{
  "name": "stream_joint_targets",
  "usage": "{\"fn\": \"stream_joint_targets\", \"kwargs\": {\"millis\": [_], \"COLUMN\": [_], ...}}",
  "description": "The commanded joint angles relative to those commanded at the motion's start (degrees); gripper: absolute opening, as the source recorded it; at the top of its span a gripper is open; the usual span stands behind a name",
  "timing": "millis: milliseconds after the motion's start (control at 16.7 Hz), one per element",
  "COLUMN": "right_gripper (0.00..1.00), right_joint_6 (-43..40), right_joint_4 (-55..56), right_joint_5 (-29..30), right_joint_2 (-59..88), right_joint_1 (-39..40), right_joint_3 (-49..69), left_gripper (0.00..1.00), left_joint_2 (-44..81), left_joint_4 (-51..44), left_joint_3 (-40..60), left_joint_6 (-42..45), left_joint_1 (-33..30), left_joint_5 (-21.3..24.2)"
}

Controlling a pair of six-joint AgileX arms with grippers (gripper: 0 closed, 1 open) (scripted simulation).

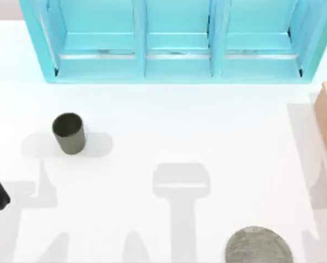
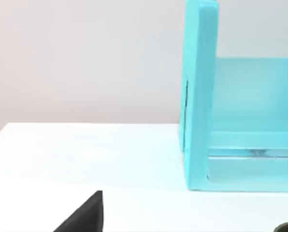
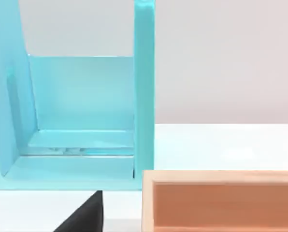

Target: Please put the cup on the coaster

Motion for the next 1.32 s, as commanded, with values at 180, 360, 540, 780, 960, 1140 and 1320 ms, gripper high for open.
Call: {"fn": "stream_joint_targets", "kwargs": {"millis": [180, 360, 540, 780, 960, 1140, 1320], "right_gripper": [1.0, 1.0, 1.0, 1.0, 1.0, 1.0, 1.0], "right_joint_6": [0.0, 0.0, 0.0, 0.0, 0.0, 0.0, 0.0], "right_joint_4": [0.0, 0.0, 0.0, 0.0, 0.0, 0.0, 0.0], "right_joint_5": [0.0, 0.0, 0.0, 0.0, 0.0, 0.0, 0.0], "right_joint_2": [0.0, 0.0, 0.0, 0.0, 0.0, 0.0, 0.0], "right_joint_1": [0.0, 0.0, 0.0, 0.0, 0.0, 0.0, 0.0], "right_joint_3": [0.0, 0.0, 0.0, 0.0, 0.0, 0.0, 0.0], "left_gripper": [1.0, 1.0, 1.0, 1.0, 1.0, 1.0, 1.0], "left_joint_2": [0.6, 5.9, 16.6, 38.3, 57.0, 75.6, 91.8], "left_joint_4": [-0.4, -4.0, -11.0, -24.3, -36.2, -48.2, -58.6], "left_joint_3": [0.5, 5.1, 13.2, 26.9, 38.4, 50.7, 63.6], "left_joint_6": [0.6, 5.6, 14.6, 29.9, 41.8, 52.4, 61.2], "left_joint_1": [-0.1, -1.1, -3.1, -6.5, -9.1, -11.5, -13.4], "left_joint_5": [0.0, 0.0, 0.2, 0.8, 1.3, 1.8, 1.9]}}
